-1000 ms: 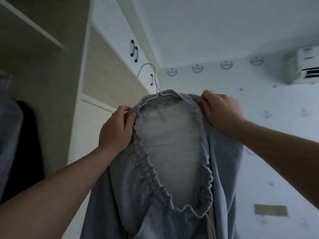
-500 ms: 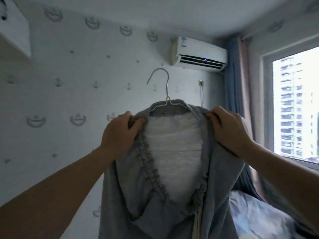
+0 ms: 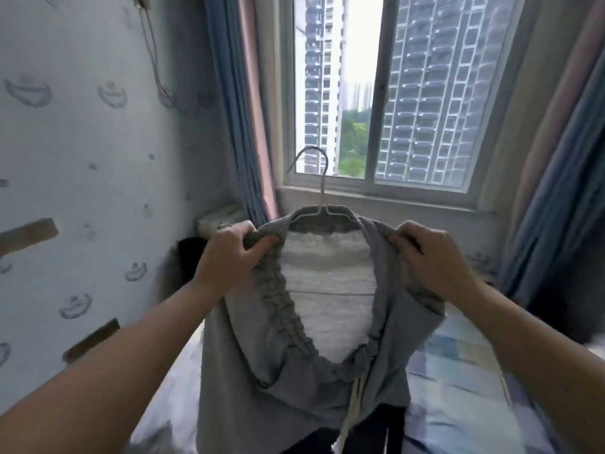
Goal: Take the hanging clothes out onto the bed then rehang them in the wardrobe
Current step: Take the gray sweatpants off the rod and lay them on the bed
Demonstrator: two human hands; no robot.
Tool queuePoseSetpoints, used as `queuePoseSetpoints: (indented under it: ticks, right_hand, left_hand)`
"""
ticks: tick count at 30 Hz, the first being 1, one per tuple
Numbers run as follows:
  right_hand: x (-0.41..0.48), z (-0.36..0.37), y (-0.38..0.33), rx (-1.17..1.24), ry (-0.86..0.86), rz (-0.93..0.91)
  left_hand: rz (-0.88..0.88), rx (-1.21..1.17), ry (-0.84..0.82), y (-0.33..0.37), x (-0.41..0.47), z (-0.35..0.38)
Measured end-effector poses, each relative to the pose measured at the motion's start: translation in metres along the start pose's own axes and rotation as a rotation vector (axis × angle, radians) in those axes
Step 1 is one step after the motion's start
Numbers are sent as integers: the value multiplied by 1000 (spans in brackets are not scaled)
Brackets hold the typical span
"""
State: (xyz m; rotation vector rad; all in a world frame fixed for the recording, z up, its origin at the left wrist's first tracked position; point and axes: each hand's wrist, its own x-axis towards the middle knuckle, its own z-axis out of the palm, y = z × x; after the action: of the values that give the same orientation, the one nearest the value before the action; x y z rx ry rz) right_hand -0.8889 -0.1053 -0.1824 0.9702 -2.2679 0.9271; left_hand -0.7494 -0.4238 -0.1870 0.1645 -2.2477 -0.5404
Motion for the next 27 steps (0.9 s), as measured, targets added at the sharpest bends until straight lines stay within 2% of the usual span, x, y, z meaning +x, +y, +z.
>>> queuePoseSetpoints:
  ticks: [6,11,20,27]
  right_hand:
    - [-79,-1,97,-65,-147,324]
    - [-135,-6,149,-160,-144,573]
    - [-238,-36,203,-312,-178,933]
    - [-331,-40,255,-296,-296,1178]
  left_hand:
    - [-25,-188,-361,-7,-19,162]
    - [15,-289,-582,10,-32,264]
    - [31,-409,-960,77,-87,378]
    - [-12,-292,-1178,122,-164,443]
